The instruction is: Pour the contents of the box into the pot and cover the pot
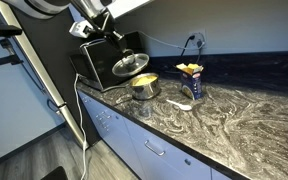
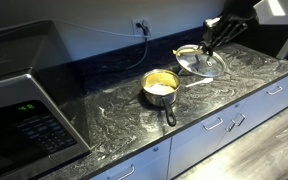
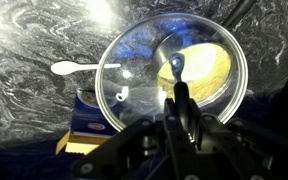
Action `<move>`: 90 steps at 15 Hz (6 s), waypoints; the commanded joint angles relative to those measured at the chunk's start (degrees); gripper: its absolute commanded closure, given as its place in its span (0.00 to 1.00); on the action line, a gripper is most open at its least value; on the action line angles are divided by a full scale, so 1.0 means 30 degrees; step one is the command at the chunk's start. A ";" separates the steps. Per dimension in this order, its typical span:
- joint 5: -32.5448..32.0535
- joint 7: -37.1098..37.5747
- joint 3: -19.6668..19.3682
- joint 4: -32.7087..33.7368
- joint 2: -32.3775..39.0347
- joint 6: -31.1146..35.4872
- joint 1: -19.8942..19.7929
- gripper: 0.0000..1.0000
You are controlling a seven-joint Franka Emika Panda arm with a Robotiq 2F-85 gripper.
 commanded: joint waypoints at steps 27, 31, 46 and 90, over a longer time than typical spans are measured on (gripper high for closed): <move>-0.3121 -0.3548 0.0259 1.2532 1.1062 -0.4759 0.1776 0.96; -0.3105 -0.3467 0.0001 1.3331 1.1844 -0.5390 0.1970 0.96; -0.1403 -0.4057 0.0363 1.5130 1.3370 -0.7345 0.1698 0.96; -0.0827 -0.1461 -0.0381 0.9708 1.0465 -0.1201 0.1805 0.96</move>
